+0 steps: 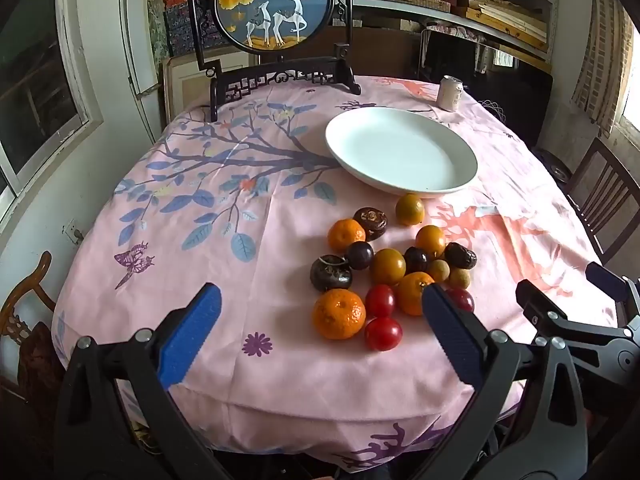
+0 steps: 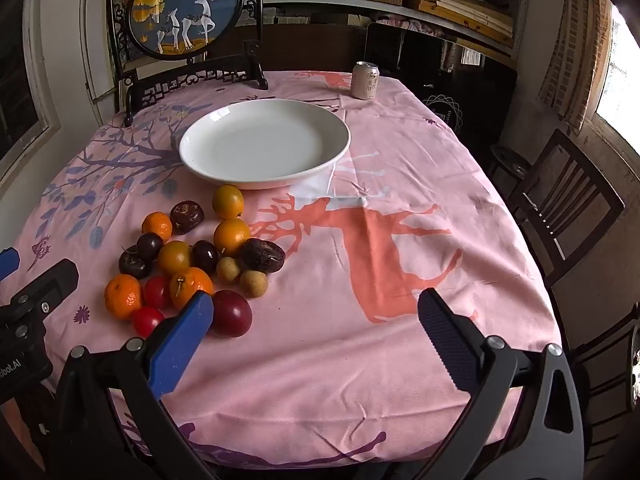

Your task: Organize fruits

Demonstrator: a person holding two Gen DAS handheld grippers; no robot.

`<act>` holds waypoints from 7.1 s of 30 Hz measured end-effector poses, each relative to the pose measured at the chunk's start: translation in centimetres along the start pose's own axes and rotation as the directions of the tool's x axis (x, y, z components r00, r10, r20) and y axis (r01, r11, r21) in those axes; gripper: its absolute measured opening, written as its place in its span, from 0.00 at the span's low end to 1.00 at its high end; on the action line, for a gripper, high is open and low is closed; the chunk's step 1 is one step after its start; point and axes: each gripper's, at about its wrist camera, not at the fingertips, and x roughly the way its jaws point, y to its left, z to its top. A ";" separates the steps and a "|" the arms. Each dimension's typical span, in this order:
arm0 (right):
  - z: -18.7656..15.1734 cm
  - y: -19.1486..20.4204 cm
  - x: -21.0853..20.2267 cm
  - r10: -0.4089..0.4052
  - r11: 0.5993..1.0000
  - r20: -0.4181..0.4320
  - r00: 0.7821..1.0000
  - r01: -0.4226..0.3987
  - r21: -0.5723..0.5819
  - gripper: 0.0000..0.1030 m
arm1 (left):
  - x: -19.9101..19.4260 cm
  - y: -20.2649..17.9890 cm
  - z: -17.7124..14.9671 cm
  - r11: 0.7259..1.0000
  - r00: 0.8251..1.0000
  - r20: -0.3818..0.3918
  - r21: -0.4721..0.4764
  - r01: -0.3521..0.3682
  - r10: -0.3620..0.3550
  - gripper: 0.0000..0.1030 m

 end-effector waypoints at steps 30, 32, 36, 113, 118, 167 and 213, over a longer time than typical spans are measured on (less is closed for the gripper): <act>-0.1 0.2 0.0 0.002 1.000 -0.002 1.000 -0.002 0.001 0.99 | 0.0 0.0 0.0 1.000 1.000 -0.004 -0.004 0.002 -0.002 0.98; -0.1 0.2 0.0 0.001 1.000 -0.002 1.000 -0.001 0.001 0.99 | 0.0 0.0 0.0 1.000 1.000 -0.004 -0.004 0.001 -0.001 0.98; -0.2 0.3 0.0 0.002 1.000 -0.002 1.000 -0.002 0.001 0.99 | 0.1 0.0 0.0 1.000 1.000 -0.005 -0.004 0.001 -0.001 0.98; -2.8 4.8 5.7 0.259 0.955 -0.151 0.954 -0.277 -0.108 0.53 | 3.9 4.1 -4.6 0.998 0.991 -0.132 -0.059 -0.010 0.003 0.98; -2.7 3.7 7.7 0.295 0.951 -0.159 0.942 -0.305 -0.046 0.38 | 4.4 3.7 -4.3 0.998 0.990 -0.141 -0.057 -0.005 -0.003 0.98; 19.5 -0.1 21.5 0.322 0.935 -0.189 0.928 -0.343 -0.088 0.38 | 23.9 -4.4 22.0 0.986 0.958 -0.236 -0.019 0.164 -0.163 0.44; 0.8 0.3 8.1 0.190 0.977 -0.105 0.976 -0.199 -0.080 0.64 | 5.1 -0.6 -1.8 0.993 0.992 -0.087 0.067 0.097 -0.091 0.91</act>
